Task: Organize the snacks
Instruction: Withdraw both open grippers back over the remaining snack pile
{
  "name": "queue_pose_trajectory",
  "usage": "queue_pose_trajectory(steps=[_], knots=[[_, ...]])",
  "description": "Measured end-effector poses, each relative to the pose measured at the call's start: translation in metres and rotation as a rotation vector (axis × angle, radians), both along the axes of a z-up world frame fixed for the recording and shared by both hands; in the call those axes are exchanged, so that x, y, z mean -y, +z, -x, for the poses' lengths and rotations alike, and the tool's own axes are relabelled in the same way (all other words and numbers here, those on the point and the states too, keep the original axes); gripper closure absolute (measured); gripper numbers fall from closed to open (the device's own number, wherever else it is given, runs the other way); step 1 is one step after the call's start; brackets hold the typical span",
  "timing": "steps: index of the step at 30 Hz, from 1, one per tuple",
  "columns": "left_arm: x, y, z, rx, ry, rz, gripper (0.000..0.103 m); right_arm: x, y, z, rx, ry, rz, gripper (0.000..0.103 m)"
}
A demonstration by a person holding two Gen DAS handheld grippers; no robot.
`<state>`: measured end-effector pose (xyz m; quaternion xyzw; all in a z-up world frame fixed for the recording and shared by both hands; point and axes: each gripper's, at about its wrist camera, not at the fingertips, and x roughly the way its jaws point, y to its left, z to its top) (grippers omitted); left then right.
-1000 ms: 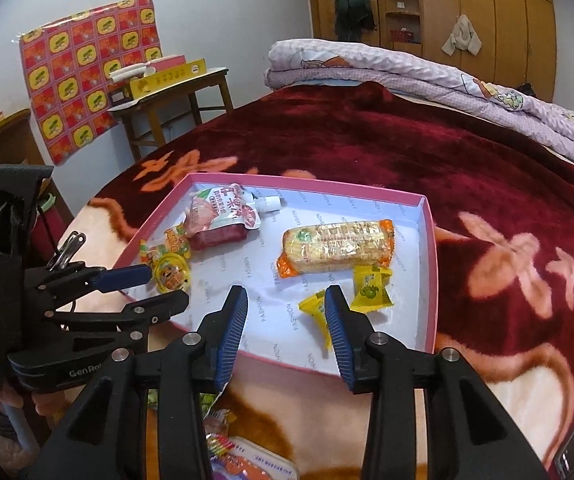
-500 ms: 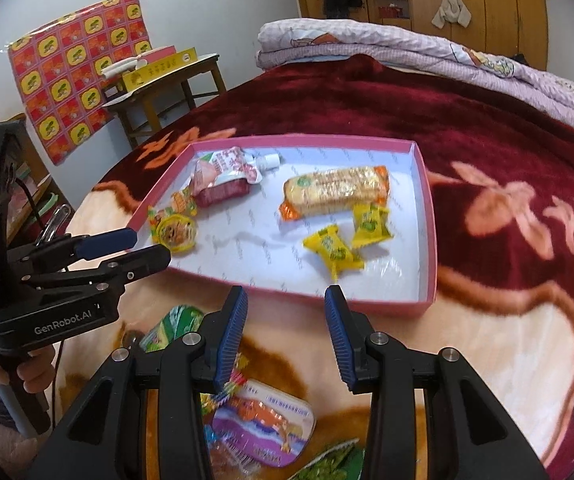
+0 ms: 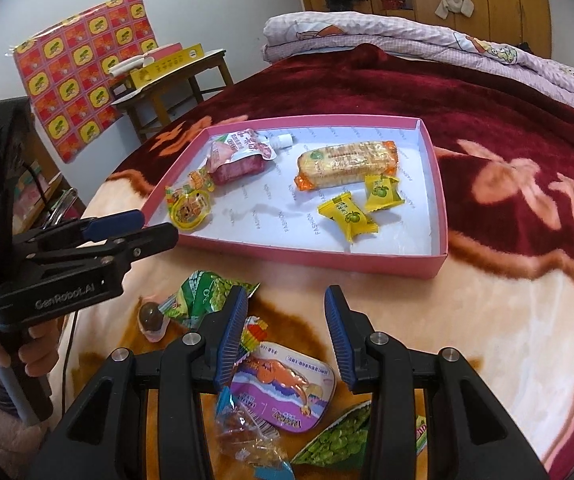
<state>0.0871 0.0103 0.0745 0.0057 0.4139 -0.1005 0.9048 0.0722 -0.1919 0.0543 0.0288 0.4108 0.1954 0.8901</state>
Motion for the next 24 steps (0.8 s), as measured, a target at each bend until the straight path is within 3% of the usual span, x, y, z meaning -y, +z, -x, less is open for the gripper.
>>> queue_pose_trajectory(steps=[14, 24], knots=[[-0.015, 0.023, 0.012, 0.054, 0.054, 0.012, 0.048, -0.001, 0.001, 0.008, 0.004, 0.016, -0.015, 0.062], [-0.016, 0.009, 0.031, 0.017, 0.033, -0.043, 0.048, -0.007, 0.003, 0.014, 0.004, 0.035, -0.023, 0.062]])
